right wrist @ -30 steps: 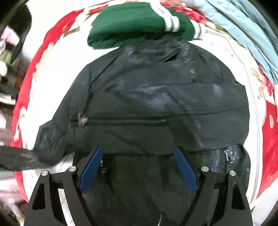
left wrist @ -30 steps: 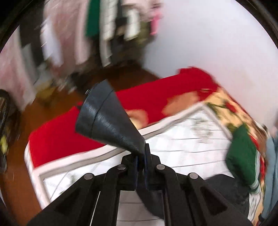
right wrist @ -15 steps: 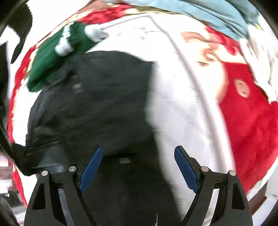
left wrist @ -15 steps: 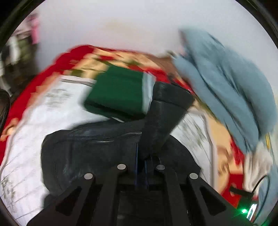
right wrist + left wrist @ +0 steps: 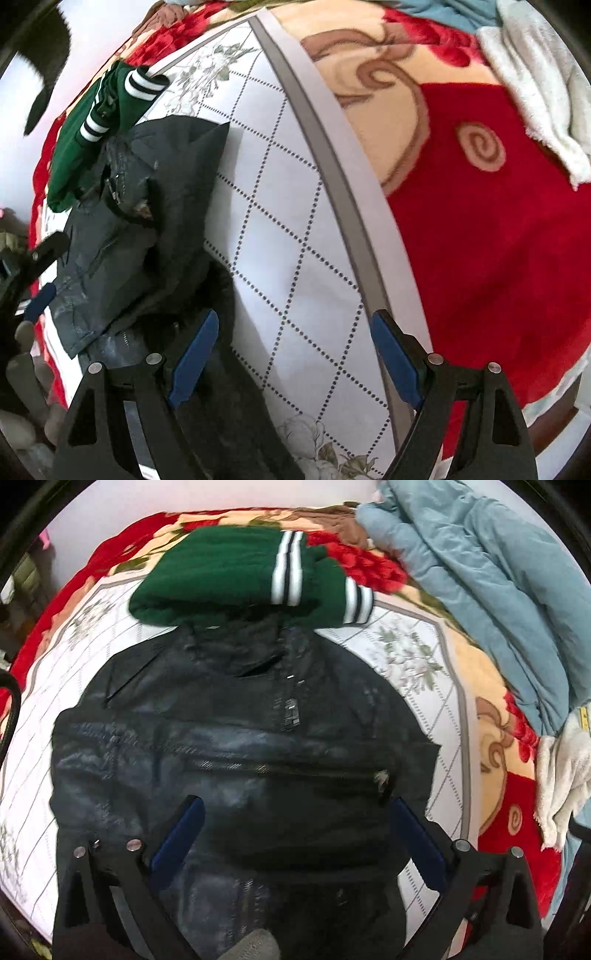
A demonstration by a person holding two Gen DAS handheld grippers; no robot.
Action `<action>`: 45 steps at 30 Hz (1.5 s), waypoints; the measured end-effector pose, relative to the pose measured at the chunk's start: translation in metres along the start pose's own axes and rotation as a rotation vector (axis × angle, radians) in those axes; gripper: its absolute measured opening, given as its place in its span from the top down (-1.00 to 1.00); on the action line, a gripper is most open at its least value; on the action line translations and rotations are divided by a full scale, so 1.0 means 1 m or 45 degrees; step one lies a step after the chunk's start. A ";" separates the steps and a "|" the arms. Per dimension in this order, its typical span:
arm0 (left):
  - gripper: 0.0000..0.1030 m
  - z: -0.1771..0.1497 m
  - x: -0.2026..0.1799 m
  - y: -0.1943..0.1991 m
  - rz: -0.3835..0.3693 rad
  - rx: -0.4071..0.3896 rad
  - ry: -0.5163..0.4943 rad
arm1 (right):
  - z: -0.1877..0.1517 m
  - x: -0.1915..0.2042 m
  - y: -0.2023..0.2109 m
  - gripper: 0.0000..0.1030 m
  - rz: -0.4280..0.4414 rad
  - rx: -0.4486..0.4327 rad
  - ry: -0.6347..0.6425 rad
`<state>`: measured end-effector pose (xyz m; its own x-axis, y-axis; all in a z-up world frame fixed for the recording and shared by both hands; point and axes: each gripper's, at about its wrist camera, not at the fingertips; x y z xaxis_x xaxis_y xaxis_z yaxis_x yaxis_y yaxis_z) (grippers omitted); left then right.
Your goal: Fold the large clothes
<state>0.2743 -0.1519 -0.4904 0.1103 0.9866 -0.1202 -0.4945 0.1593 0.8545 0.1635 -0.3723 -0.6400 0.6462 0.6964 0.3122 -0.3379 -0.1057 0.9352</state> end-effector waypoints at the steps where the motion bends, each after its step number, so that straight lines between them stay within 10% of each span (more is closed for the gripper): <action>1: -1.00 -0.004 0.005 0.004 0.014 0.001 0.013 | 0.003 0.001 -0.001 -0.67 0.023 0.006 -0.009; 13: -1.00 -0.016 0.187 -0.042 0.734 0.117 0.221 | 0.052 0.066 -0.053 -0.75 0.238 0.050 0.067; 18: -1.00 -0.022 0.204 -0.078 0.670 0.161 0.206 | 0.056 0.081 -0.116 -0.80 0.220 0.233 -0.045; 20: -1.00 -0.021 0.196 -0.079 0.678 0.143 0.126 | 0.056 0.092 -0.115 -0.56 0.293 0.236 -0.035; 21: -1.00 -0.021 0.194 -0.079 0.677 0.135 0.097 | 0.055 0.097 -0.115 -0.08 0.340 0.257 -0.042; 28: -1.00 -0.019 0.206 -0.078 0.561 0.151 0.132 | 0.039 0.093 -0.113 0.56 0.414 0.282 -0.230; 33: -1.00 -0.008 0.205 -0.079 0.498 0.146 0.035 | 0.003 0.070 -0.098 0.62 0.496 0.407 -0.441; 36: -1.00 -0.007 0.197 -0.079 0.476 0.149 -0.020 | -0.016 0.068 -0.097 0.40 0.308 0.460 -0.278; 41: -1.00 -0.012 0.166 -0.061 0.504 0.145 -0.106 | -0.012 0.079 -0.069 -0.02 0.085 0.332 -0.115; 45: -1.00 -0.026 0.135 -0.038 0.513 0.107 -0.115 | -0.004 0.085 -0.035 -0.02 0.165 0.197 -0.132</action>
<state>0.2852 -0.0240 -0.5519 -0.0003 0.9618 0.2737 -0.4420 -0.2457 0.8627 0.2271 -0.3062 -0.6466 0.6734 0.5943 0.4398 -0.3191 -0.3030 0.8980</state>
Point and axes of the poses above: each gripper's, at about its wrist camera, not at the fingertips, and y roughly against the way its jaws point, x to its left, z to its top, and after that the axes turned 10 degrees about -x, right-handed
